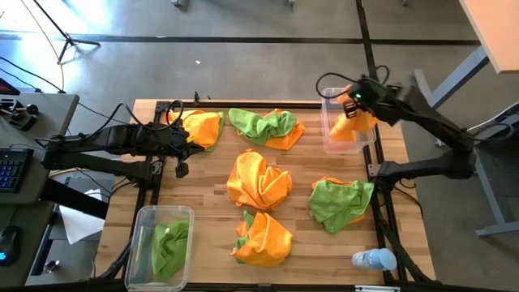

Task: Sort microfiber towel by color & place in baskets
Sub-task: Put the orange microfiber towel into the top transparent bin

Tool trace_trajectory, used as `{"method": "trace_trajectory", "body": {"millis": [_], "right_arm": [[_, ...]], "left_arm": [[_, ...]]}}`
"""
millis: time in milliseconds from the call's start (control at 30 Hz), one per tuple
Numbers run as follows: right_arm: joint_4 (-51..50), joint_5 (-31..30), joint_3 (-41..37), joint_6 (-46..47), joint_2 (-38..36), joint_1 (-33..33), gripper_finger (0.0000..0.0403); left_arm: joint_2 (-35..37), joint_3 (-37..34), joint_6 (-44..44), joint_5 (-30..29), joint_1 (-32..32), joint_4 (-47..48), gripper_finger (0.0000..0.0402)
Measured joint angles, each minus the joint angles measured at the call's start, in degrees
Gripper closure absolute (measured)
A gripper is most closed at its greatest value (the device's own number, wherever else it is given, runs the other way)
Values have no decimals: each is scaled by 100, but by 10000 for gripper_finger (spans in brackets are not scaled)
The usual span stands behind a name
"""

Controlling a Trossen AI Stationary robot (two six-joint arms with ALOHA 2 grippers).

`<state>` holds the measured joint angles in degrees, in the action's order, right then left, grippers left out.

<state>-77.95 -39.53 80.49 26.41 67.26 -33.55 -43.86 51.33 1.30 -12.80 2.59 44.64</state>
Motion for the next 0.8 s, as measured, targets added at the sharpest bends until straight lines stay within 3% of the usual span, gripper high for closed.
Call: {"method": "trace_trajectory", "body": {"millis": [200, 367, 633, 800], "right_arm": [[130, 1434, -51, -439, 577, -1108, 403], [801, 2342, -678, -950, 492, -1656, 403], [1825, 3040, -1784, -1030, 519, -2007, 403], [2247, 3110, -2300, -886, 525, -2079, 401]], "left_arm": [[0, 0, 12, 0, 0, 1, 401], [0, 0, 146, 0, 0, 7, 401], [0, 0, 151, 0, 0, 9, 402], [-2, 0, 163, 0, 0, 7, 401]]}}
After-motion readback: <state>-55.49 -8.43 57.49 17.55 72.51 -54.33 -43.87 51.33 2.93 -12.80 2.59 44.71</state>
